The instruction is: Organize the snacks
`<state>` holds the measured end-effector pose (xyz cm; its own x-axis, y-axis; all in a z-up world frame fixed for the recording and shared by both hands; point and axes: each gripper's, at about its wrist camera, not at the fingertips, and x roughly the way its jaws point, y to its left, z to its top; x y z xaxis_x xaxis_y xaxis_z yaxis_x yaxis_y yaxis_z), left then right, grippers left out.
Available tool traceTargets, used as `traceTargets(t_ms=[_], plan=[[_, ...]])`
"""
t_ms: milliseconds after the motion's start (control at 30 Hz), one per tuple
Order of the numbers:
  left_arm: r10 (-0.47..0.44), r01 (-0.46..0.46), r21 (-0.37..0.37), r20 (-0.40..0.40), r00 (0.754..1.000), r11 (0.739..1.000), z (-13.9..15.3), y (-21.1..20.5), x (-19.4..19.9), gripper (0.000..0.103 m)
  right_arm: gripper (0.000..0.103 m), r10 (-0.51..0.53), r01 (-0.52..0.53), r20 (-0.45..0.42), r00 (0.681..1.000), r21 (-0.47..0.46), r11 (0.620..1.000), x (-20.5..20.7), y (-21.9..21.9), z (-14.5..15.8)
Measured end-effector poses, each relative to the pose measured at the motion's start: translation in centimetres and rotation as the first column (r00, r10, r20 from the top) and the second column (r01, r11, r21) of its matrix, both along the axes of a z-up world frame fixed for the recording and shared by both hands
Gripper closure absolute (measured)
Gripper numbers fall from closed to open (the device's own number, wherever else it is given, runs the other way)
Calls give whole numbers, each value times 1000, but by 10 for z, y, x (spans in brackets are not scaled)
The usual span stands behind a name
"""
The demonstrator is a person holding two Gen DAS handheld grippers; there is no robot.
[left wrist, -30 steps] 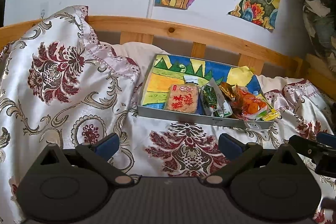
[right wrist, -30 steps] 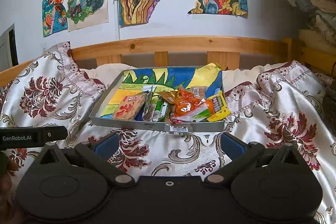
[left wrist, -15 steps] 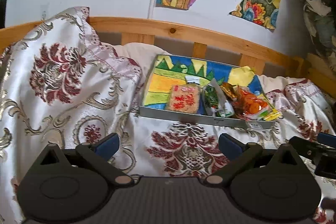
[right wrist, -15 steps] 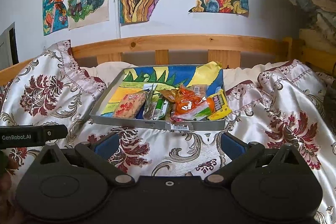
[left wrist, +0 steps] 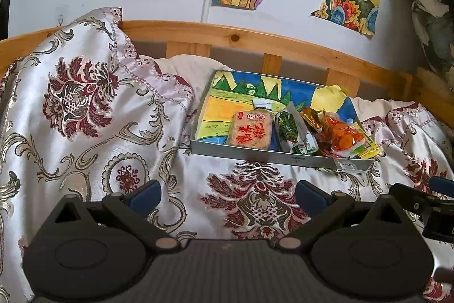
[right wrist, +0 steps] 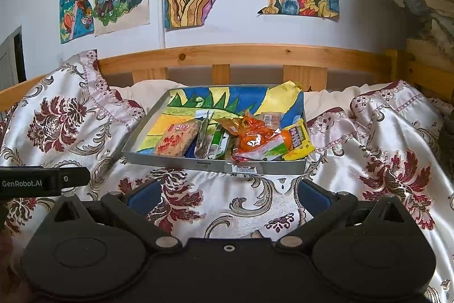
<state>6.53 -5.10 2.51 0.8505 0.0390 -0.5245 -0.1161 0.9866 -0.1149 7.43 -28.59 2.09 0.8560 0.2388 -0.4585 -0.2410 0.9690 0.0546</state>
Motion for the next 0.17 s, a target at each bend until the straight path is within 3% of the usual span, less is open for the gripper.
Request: traceTargets(t_ms=[167], plan=[[-4,4,-2,1,1000,1000,0,0,0,1,1,2,-2,-3,1000,-2,1000,0,1,-1]])
